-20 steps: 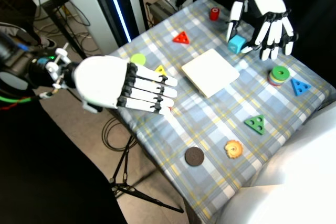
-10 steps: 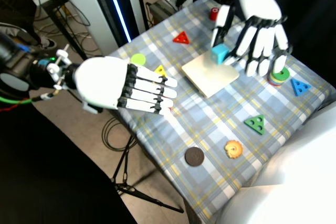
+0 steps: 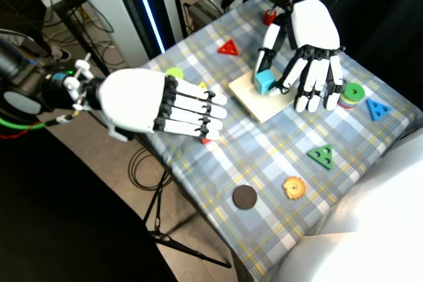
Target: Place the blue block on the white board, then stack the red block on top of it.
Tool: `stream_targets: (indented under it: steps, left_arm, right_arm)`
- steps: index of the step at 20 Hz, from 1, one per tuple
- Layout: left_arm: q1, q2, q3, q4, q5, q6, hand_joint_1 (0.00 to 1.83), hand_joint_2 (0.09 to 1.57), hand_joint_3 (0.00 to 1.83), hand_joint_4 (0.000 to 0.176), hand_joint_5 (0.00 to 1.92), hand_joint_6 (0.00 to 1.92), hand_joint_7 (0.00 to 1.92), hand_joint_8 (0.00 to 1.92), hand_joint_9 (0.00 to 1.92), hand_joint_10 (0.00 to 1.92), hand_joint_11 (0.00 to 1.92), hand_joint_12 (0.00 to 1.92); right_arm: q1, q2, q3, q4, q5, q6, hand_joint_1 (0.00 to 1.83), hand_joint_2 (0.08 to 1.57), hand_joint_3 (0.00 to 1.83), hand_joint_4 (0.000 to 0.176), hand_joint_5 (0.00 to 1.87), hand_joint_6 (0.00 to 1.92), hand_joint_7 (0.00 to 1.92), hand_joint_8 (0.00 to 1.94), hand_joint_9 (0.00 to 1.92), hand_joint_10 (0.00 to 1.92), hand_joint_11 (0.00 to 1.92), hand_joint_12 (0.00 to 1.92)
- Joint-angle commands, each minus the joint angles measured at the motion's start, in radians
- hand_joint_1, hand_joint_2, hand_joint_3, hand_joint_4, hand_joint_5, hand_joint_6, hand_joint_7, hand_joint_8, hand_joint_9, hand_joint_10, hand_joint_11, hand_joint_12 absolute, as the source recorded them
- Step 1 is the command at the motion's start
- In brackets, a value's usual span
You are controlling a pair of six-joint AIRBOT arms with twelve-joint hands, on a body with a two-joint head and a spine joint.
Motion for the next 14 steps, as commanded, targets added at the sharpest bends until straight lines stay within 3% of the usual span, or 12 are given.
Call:
stream_targets:
  steps: [1,3,5,6,9,14]
  left_arm:
    - [-0.007,-0.003,0.003,0.02,-0.096,-0.006,1.06,1.05,0.0,0.176,1.11,0.75,0.6,0.0,0.44,0.0,0.0,0.48]
    - [-0.003,0.0,0.004,0.018,-0.096,-0.006,1.05,1.07,0.0,0.176,1.07,0.82,0.59,0.0,0.44,0.0,0.0,0.47]
    - [-0.003,0.001,0.004,0.016,-0.095,-0.006,1.05,1.07,0.0,0.176,1.06,0.84,0.59,0.0,0.44,0.0,0.0,0.5]
    - [-0.002,0.001,0.003,0.016,-0.095,-0.006,1.04,1.07,0.0,0.176,1.05,0.85,0.59,0.0,0.44,0.0,0.0,0.51]
    - [0.0,0.001,0.003,0.014,-0.095,-0.006,1.04,1.08,0.0,0.176,1.04,0.86,0.59,0.0,0.44,0.0,0.0,0.51]
    - [0.002,0.001,0.003,0.013,-0.095,-0.006,1.03,1.08,0.0,0.176,1.02,0.9,0.54,0.0,0.4,0.0,0.0,0.5]
  right_arm:
    - [0.014,-0.002,0.003,0.024,0.123,0.008,0.7,1.34,0.0,0.017,0.56,0.0,0.58,0.0,0.58,0.0,0.34,0.51]
    - [0.014,-0.002,0.003,0.024,0.123,0.009,0.71,1.33,0.0,0.007,0.57,0.0,0.59,0.0,0.59,0.0,0.37,0.46]
    - [0.014,-0.002,0.003,0.024,0.123,0.009,0.72,1.34,0.0,0.017,0.57,0.0,0.59,0.0,0.59,0.0,0.37,0.45]
    - [0.014,-0.002,0.003,0.024,0.122,0.009,0.72,1.34,0.0,0.005,0.57,0.0,0.59,0.0,0.58,0.0,0.37,0.45]
    - [0.014,-0.003,0.003,0.024,0.122,0.009,0.72,1.34,0.0,0.017,0.57,0.0,0.58,0.0,0.58,0.0,0.37,0.45]
    - [0.014,-0.003,0.004,0.024,0.122,0.009,0.72,1.34,0.0,0.004,0.57,0.0,0.58,0.0,0.58,0.0,0.38,0.45]
